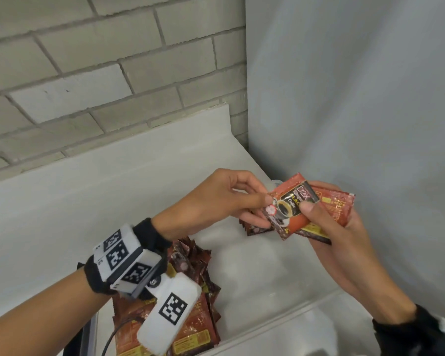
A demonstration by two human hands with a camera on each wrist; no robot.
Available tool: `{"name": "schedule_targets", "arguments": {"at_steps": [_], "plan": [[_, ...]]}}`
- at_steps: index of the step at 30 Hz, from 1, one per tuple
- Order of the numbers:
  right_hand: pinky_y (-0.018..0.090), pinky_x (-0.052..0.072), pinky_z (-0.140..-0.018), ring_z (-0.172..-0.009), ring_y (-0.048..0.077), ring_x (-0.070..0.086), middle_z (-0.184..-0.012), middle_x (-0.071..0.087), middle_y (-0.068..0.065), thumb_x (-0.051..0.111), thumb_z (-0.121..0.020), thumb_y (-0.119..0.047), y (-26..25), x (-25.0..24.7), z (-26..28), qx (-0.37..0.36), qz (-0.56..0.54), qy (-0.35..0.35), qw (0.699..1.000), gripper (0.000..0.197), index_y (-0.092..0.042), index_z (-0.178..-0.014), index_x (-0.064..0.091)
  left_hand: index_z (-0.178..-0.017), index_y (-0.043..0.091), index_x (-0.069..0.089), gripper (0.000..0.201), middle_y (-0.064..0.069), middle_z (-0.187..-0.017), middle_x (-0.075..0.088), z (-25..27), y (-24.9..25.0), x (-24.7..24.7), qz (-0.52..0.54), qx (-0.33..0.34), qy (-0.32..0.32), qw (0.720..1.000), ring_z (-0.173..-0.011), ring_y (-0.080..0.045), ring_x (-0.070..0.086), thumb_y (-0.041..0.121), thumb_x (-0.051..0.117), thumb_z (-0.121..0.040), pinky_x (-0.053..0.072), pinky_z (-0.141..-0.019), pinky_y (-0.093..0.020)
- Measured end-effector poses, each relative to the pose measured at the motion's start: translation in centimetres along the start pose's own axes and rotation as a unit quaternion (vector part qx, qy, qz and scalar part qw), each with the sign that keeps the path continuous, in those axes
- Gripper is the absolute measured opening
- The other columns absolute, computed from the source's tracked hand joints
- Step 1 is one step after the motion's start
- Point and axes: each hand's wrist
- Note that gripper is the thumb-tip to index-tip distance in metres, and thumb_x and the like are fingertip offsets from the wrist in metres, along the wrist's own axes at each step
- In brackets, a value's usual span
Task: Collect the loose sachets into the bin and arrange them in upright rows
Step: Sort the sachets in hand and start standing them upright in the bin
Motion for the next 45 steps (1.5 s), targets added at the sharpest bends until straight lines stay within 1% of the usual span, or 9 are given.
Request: {"name": "schedule_targets", "arguments": {"at_steps": [5,7,9,14,25,30,33,38,45], "plan": [[0.026,0.056,-0.069,-0.086,0.022,0.070,-0.096,0.072,0.011,0.068,-0.067,-0.006,0.1,-0.1,0.0,0.006,0.004,0.000,1.000,0.047,-0.009,-0.113,0.056,-0.083,0.003,0.052,0.013,-0.015,-0.090,0.066,0.1,-0.7,0.4,0.018,-0.034,-0.006,0.999,-0.088,-0.036,0.070,-0.003,0.062,-0.087,0.058,-0.080,-0.038],[0.026,0.057,-0.066,-0.082,0.021,0.071,-0.093,0.073,0.010,0.066,-0.068,-0.005,0.0,0.1,0.0,0.021,0.016,-0.008,1.000,0.041,-0.010,-0.108,0.058,-0.088,0.009,0.050,0.018,-0.006,-0.092,0.065,0.1,-0.6,-0.1,-0.045,-0.013,-0.032,0.998,-0.087,-0.025,0.069,0.000,0.066,-0.085,0.057,-0.084,-0.034],[0.027,0.057,-0.064,-0.079,0.021,0.071,-0.090,0.073,0.010,0.074,-0.062,-0.013,-0.1,0.2,0.1,0.039,0.024,-0.019,0.999,0.043,-0.012,-0.103,0.060,-0.097,0.015,0.051,0.025,0.003,-0.096,0.062,0.0,-0.4,-0.6,-0.112,0.032,-0.045,0.992,-0.085,-0.014,0.064,0.007,0.070,-0.084,0.053,-0.084,-0.032],[0.029,0.056,-0.067,-0.085,0.027,0.071,-0.096,0.072,0.015,0.093,-0.045,-0.033,0.2,0.2,0.1,0.049,0.049,-0.043,0.997,0.060,-0.017,-0.097,0.068,-0.099,0.014,0.060,0.018,0.012,-0.095,0.065,-0.2,0.9,-1.3,-0.160,0.086,-0.107,0.978,-0.090,-0.021,0.063,0.003,0.067,-0.086,0.052,-0.084,-0.029],[0.025,0.055,-0.081,-0.081,0.009,0.068,-0.082,0.071,-0.002,0.086,-0.033,-0.065,0.1,0.6,0.1,-0.016,0.068,0.107,0.992,0.097,-0.010,-0.109,0.062,-0.102,0.018,0.075,0.022,-0.002,-0.095,0.059,-2.8,-1.7,-1.9,-0.479,0.143,-0.123,0.857,-0.073,0.000,0.050,0.006,0.069,-0.084,0.039,-0.071,-0.009],[0.018,0.054,-0.073,-0.080,0.007,0.069,-0.082,0.072,-0.003,0.086,-0.032,-0.066,0.0,0.6,0.1,-0.011,0.066,0.110,0.992,0.093,-0.015,-0.106,0.062,-0.106,0.016,0.074,0.026,0.000,-0.095,0.053,-3.8,-3.1,-1.2,-0.554,0.140,-0.122,0.811,-0.075,-0.002,0.038,0.004,0.066,-0.084,0.039,-0.071,-0.022],[0.019,0.055,-0.074,-0.082,0.008,0.069,-0.084,0.073,-0.003,0.085,-0.037,-0.064,-0.1,0.7,0.2,-0.013,0.065,0.109,0.992,0.089,-0.014,-0.108,0.061,-0.112,0.015,0.071,0.028,0.005,-0.091,0.039,-3.8,-3.5,-0.8,-0.596,0.128,-0.136,0.781,-0.079,-0.010,0.040,0.006,0.062,-0.087,0.038,-0.067,-0.028],[0.018,0.054,-0.068,-0.075,0.010,0.067,-0.078,0.071,0.001,0.054,-0.088,-0.026,-0.1,0.3,0.0,0.023,0.008,0.082,0.996,0.018,-0.010,-0.094,0.061,-0.118,0.018,0.066,0.033,0.005,-0.092,0.030,-3.7,-3.8,-0.4,-0.643,0.135,-0.123,0.743,-0.077,-0.014,0.034,0.003,0.055,-0.090,0.030,-0.060,-0.029],[0.018,0.055,-0.070,-0.076,0.014,0.069,-0.082,0.072,0.007,0.034,-0.096,-0.008,-0.2,-0.2,0.1,0.053,0.000,0.059,0.997,0.028,-0.006,-0.095,0.062,-0.099,0.012,0.069,0.023,0.000,-0.089,0.025,-3.8,-4.7,-0.3,-0.671,0.195,-0.068,0.712,-0.071,-0.016,0.023,-0.004,0.059,-0.085,0.020,-0.049,-0.029]]}}
Point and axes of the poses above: each hand's wrist, its own z-axis away from the middle knuckle, its own x-axis out of the palm, y = z × x
